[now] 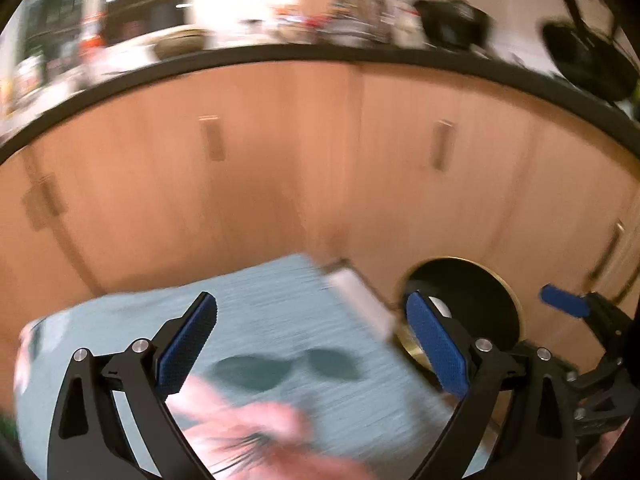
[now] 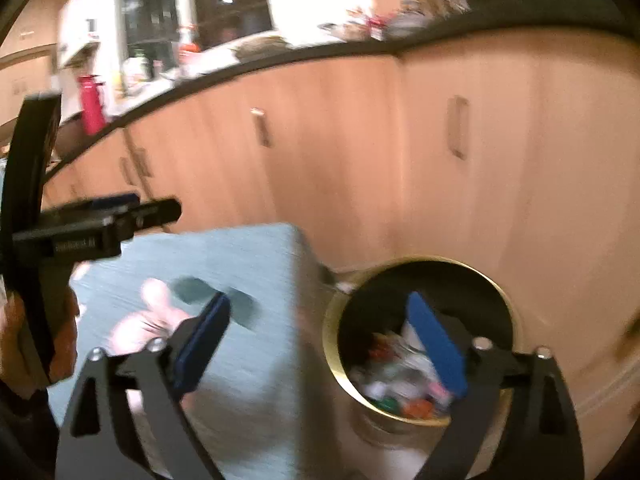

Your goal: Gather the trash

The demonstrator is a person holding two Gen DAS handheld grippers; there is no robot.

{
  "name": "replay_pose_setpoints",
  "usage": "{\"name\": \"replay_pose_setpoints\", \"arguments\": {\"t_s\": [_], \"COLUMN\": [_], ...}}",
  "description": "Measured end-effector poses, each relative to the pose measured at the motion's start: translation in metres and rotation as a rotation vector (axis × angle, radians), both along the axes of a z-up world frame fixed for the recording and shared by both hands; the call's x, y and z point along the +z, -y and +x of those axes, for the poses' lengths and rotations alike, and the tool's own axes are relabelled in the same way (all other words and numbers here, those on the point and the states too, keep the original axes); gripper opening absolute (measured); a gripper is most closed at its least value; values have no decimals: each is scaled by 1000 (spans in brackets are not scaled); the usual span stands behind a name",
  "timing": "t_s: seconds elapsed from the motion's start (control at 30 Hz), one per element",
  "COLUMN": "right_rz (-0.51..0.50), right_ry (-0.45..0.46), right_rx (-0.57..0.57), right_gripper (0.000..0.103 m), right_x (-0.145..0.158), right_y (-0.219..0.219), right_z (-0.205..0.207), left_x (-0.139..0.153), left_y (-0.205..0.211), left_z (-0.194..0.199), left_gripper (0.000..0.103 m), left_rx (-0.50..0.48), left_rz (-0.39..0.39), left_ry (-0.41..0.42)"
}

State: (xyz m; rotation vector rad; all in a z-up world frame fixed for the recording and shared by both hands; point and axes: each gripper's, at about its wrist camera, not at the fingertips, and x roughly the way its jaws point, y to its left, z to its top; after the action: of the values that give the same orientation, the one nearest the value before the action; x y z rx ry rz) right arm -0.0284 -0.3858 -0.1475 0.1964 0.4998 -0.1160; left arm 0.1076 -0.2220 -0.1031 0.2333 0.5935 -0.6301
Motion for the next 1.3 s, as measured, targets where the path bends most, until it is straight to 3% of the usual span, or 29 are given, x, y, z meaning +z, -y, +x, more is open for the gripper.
{"name": "replay_pose_setpoints", "arguments": {"t_s": [0.2,0.4,0.57,0.77,0.9,1.13,1.3], "right_rz": [52,123,102,-14,-46,-47,-31], "right_ry": [72,79,67,62,74,42,47], "right_rx": [97,168,152,57,22,20,24], "right_gripper": [100,100,100,100,100,100,100], "right_x": [50,82,95,85,85,73,78], "right_y": [-79,-128,-147,-146,-148,-155,-158], "right_z": [39,56,58,45,41,42,40], "left_x": [27,55,59,55,63,65,65], "left_y": [-131,-206,-236,-232,-222,-212,-221], "left_z": [-4,-20,-29,-26,-34,-46,-51], "left_gripper": [95,95,95,95,95,95,95], "left_rx": [362,520,545,531,514,493,533], "left_rz": [47,60,8,9,3,-10,-19], "left_ry": [116,152,123,95,125,127,119]}}
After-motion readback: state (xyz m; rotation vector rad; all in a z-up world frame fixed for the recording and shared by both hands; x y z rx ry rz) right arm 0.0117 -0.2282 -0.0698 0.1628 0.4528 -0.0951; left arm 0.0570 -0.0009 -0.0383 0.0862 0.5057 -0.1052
